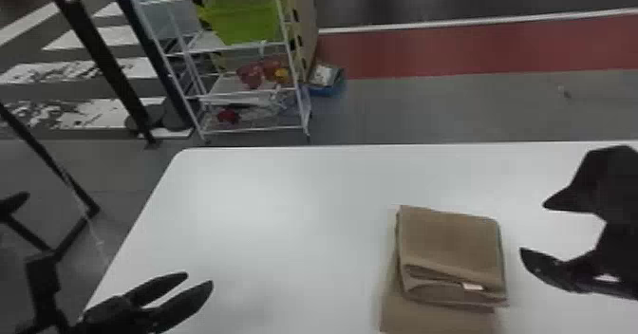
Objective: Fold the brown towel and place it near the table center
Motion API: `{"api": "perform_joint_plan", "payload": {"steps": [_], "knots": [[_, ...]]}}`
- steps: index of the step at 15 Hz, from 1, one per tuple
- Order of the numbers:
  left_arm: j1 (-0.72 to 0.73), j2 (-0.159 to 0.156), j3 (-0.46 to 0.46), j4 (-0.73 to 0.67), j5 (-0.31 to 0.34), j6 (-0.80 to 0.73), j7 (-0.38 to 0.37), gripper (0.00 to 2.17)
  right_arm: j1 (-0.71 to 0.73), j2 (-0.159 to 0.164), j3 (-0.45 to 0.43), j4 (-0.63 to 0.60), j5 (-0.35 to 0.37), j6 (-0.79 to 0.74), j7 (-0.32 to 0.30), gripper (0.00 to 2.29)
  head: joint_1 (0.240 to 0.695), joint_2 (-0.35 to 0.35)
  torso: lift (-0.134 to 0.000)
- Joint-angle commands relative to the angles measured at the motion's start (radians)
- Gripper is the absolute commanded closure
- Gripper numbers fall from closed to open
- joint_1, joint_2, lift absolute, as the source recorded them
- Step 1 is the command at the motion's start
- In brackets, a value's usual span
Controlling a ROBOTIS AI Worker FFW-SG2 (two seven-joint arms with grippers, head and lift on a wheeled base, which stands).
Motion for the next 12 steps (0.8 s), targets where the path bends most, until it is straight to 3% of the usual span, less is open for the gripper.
{"api": "perform_joint_plan", "payload": {"steps": [1, 5, 12], "knots": [[0.000, -0.006, 0.015, 0.005, 0.011, 0.000, -0.001, 0.04, 0.002, -0.070, 0.160, 0.020, 0.129, -0.020, 0.003, 0.07, 0.695, 0.258, -0.122], [-0.005, -0.006, 0.022, 0.024, 0.012, -0.018, 0.003, 0.04, -0.015, -0.078, 0.257, 0.129, 0.195, -0.035, 0.003, 0.09, 0.695, 0.339, -0.122], [-0.012, -0.006, 0.023, 0.044, 0.012, -0.040, 0.005, 0.04, -0.082, -0.067, 0.364, 0.265, 0.265, -0.032, 0.003, 0.13, 0.695, 0.350, -0.122]]}}
